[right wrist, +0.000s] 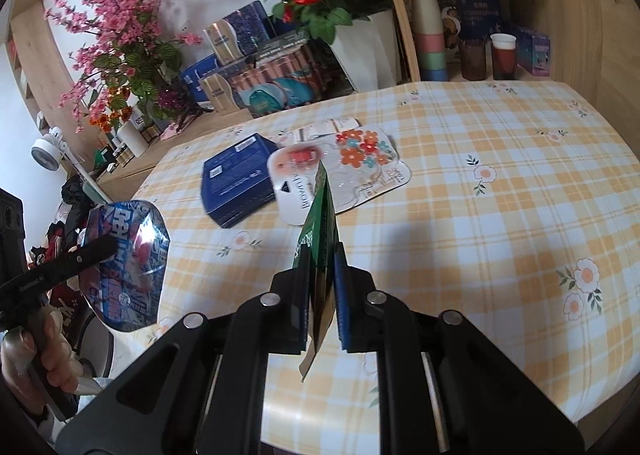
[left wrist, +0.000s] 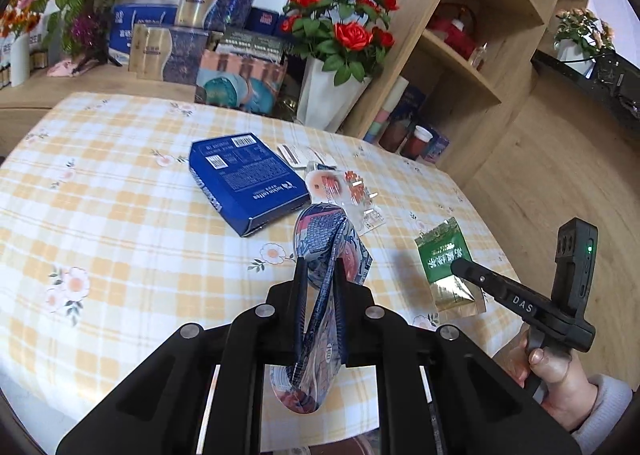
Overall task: Collect trash
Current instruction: 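Drop the green packet into the bin with the right tool while the left tool holds the wrapper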
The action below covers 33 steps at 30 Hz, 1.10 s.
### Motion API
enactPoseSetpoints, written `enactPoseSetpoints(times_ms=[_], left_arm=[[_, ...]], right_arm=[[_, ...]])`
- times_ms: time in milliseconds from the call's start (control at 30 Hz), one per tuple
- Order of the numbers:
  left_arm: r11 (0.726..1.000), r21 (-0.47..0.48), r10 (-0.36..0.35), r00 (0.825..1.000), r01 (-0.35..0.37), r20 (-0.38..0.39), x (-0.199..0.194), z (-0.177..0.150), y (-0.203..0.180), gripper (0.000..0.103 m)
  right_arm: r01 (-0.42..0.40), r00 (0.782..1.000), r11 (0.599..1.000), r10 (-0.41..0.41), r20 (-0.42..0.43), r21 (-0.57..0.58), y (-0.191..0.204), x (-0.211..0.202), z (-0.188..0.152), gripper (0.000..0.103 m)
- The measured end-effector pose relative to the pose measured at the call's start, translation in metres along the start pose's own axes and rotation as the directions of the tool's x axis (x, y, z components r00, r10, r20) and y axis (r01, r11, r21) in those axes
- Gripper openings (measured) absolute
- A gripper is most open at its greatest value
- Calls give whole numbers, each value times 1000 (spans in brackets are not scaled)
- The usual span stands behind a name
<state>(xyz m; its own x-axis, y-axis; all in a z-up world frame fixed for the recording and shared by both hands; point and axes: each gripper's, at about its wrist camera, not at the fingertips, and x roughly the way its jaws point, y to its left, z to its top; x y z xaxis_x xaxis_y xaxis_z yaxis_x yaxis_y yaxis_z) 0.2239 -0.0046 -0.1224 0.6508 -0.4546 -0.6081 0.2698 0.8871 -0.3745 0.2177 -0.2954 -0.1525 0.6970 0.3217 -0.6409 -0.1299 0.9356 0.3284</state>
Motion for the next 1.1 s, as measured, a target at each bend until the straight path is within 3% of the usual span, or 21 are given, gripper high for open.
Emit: enactPoseSetpoints(times_ms=[400, 1100], left_arm=[[1000, 13, 17, 996, -18, 86, -65, -19, -5, 12], [999, 31, 38, 986, -43, 162, -140, -59, -27, 12]], right_arm=[[-19, 1000, 1000, 19, 11, -7, 25, -32, -34, 14], [-78, 997, 992, 80, 15, -100, 68, -71, -98, 14]])
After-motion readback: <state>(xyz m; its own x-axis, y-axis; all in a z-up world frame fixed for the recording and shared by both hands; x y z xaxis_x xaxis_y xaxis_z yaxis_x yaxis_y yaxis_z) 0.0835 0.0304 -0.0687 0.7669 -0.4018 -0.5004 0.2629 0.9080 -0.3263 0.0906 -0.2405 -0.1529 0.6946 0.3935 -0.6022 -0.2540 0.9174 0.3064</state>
